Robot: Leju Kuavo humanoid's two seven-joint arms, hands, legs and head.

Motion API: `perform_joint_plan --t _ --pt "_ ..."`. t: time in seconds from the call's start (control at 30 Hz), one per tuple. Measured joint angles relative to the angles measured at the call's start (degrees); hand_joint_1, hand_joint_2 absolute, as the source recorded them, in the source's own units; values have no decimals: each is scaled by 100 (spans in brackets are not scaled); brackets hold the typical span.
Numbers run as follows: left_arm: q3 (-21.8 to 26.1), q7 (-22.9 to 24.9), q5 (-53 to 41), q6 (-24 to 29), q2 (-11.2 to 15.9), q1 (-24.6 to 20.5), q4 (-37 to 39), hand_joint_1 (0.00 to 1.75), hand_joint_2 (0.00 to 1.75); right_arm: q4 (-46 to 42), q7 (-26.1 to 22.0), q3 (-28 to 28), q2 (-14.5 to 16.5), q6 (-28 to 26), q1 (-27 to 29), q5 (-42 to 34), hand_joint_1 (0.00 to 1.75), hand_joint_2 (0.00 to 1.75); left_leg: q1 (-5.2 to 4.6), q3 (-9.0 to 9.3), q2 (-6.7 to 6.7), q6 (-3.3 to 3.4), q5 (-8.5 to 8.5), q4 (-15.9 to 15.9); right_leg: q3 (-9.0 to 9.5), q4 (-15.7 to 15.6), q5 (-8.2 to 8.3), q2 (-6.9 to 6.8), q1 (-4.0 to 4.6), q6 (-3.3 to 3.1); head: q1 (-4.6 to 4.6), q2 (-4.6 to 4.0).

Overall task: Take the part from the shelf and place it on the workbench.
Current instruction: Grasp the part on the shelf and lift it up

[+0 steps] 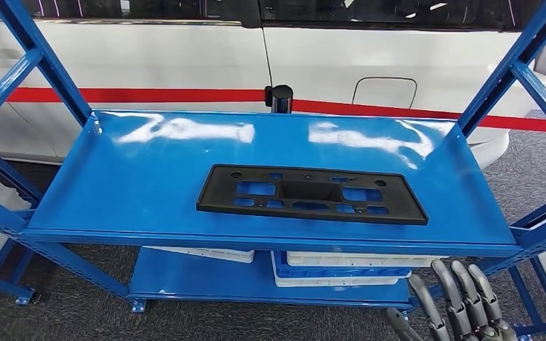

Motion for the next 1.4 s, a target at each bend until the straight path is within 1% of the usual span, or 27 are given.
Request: perform_joint_plan --t 0.07,0.13,0.17,0.23,0.33,0.43,0.5,0.6,0.77,0.9,0.97,1.0,1.03,1.07,1.13,1.17,1.2,1.23,1.27,1.33,1.4 --pt "-92 81 -125 112 -290 -23 16 0 175 5 -42 -7 29 126 -129 112 0 175 -6 0 -1 1 1 0 2 0 1 0 -2 1 3 0" --pt "-193 185 -249 124 -527 -36 43 0 175 22 -222 -46 46 180 -239 143 0 175 -7 -1 -3 2 1 1 4 0 2 0 -3 2 7 0" --pt "-245 231 -314 97 -598 -39 53 0 175 34 -401 -101 58 175 -278 147 0 175 -8 -1 -3 3 1 2 4 -1 3 0 -4 3 8 0" --pt "-357 304 -436 27 -691 -45 64 0 175 64 -972 -318 140 118 -321 150 0 175 -10 1 -3 3 1 5 3 -2 4 -1 -11 5 4 0" --pt "-494 364 -560 -38 -734 -49 64 0 175 131 -1853 -786 415 10 -345 151 0 175 -7 4 -4 3 1 4 1 -1 4 -3 -18 5 1 0" --pt "-607 390 -658 -65 -782 -53 64 0 175 239 -2371 -1186 683 -57 -409 150 0 175 -1 4 -3 3 0 2 -1 -1 3 -2 -16 3 2 0" --pt "-677 398 -721 -84 -799 -54 64 0 175 320 -2621 -1400 865 -63 -469 150 0 175 4 4 -3 2 0 2 -2 -1 2 -3 -15 3 2 0" --pt "-769 389 -803 -98 -813 -53 64 0 175 428 -2841 -1630 1117 -11 -554 150 0 175 7 4 -3 2 0 1 -2 0 2 -2 -15 2 3 0" --pt "-883 201 -887 -96 -836 -25 64 0 175 521 -3200 -1918 1502 182 -518 150 0 175 6 1 -4 2 0 1 -2 0 1 -2 -13 2 2 0" --pt "-957 175 -930 -94 -843 -14 64 0 175 586 -3277 -2072 1686 296 -497 150 0 175 1 -1 -3 2 0 1 -2 0 1 -2 -12 2 3 0" --pt "-975 175 -967 -94 -844 -12 64 0 175 628 -3102 -2091 1706 446 -521 150 0 175 -2 -4 -4 2 0 1 1 0 2 -2 -9 3 3 0" --pt "-989 175 -997 -94 -844 -12 64 0 175 661 -2808 -2056 1651 607 -561 150 0 175 -4 -8 -3 3 1 0 8 1 2 -1 -6 3 2 0" --pt "-1009 175 -1031 -95 -844 -13 64 0 175 702 -2328 -1966 1526 817 -639 151 0 175 -6 -13 -2 5 2 0 23 2 4 2 -2 6 2 0" --pt "-1036 169 -1068 -97 -844 -13 64 0 175 756 -1622 -1785 1309 1060 -772 151 0 175 -9 -17 1 7 4 -1 36 3 9 8 0 11 2 0" --pt "-1095 144 -1141 -108 -844 -16 64 0 175 882 25 -1144 733 1444 -1166 152 0 175 -11 -8 10 15 9 1 38 1 17 20 -2 21 4 0" --pt "-1121 126 -1167 -114 -844 -17 64 0 175 944 724 -738 446 1548 -1368 152 0 175 -12 1 10 17 10 2 26 0 18 20 -7 23 5 0" --pt "-1145 107 -1187 -123 -844 -16 64 0 175 1002 1167 -337 211 1587 -1537 153 0 175 -13 7 5 19 11 3 15 -1 18 12 -12 24 5 0" --pt "-1169 82 -1198 -138 -844 -13 64 0 175 1054 1414 18 17 1603 -1665 154 0 175 -14 7 -3 20 11 4 8 -2 16 2 -16 23 4 0" --pt "-1197 43 -1205 -171 -844 -8 64 0 175 1105 1502 320 -142 1603 -1761 157 0 175 -15 4 -12 21 12 4 8 -2 16 -7 -18 23 3 0" --pt "-1258 -89 -1232 -297 -844 13 63 0 175 1225 1556 803 -379 1557 -1910 161 0 175 -16 -1 -21 24 13 4 7 -1 16 -14 -17 24 1 0" --pt "-1324 -312 -1269 -484 -842 59 54 0 175 1389 1617 1191 -522 1422 -2018 161 0 175 -16 -3 -22 24 14 4 4 0 16 -12 -16 24 0 0"
